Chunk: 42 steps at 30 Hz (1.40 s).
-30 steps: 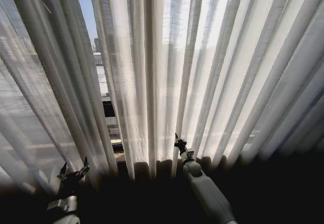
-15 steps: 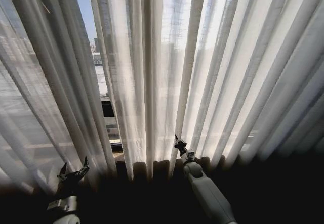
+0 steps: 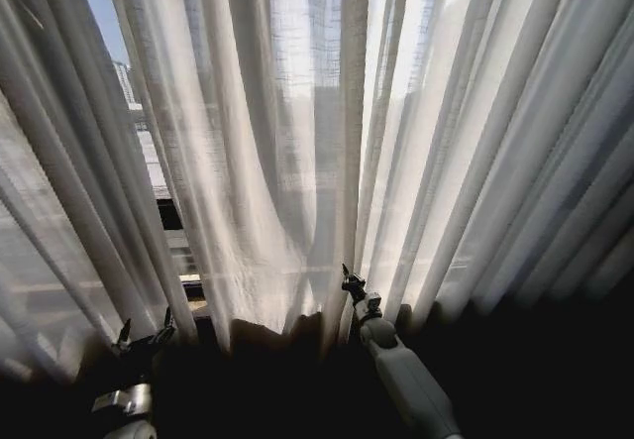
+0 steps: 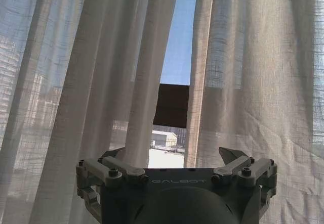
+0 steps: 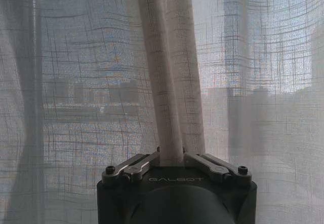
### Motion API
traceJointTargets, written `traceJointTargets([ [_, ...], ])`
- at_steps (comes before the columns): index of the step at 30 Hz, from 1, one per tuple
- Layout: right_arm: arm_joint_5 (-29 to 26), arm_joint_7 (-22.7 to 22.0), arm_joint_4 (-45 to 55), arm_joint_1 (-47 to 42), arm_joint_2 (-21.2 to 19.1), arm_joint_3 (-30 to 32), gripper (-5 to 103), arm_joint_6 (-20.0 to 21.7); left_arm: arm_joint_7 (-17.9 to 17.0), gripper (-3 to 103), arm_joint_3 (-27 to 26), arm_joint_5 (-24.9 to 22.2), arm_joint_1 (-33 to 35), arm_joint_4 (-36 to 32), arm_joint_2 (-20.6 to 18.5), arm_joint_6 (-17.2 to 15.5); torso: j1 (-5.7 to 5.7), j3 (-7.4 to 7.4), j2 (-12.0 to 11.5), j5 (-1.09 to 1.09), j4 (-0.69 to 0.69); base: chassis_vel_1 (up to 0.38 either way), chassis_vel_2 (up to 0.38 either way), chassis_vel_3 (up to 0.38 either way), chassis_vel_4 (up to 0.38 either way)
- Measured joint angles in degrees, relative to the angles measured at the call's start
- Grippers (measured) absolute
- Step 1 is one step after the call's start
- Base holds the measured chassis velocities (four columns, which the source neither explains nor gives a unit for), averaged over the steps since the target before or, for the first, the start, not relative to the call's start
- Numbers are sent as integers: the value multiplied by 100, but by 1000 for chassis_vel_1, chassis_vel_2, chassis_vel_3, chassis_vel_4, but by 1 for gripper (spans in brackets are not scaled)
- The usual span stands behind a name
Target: Open the curtains by pulling them apart, changing their state from closed to fully open.
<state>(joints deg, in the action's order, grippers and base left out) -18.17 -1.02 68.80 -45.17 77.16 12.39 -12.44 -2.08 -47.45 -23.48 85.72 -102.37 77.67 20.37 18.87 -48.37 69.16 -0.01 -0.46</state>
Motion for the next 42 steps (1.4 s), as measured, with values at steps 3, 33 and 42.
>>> traceJointTargets([
  [3,1,12,6,-3,-4,12,0,-2,0,100,0,0,0,0,0,0,0,0,0,-2,1,-346,-363,341,343],
  [33,-9,103,15,-15,-8,46,0,-35,0,100,-1,0,0,0,0,0,1,-1,0,1,-1,-356,-364,358,351],
  [42,-16,125,20,-49,-14,49,0,-44,0,100,-1,0,0,0,0,0,0,0,0,0,0,-344,-358,345,349],
])
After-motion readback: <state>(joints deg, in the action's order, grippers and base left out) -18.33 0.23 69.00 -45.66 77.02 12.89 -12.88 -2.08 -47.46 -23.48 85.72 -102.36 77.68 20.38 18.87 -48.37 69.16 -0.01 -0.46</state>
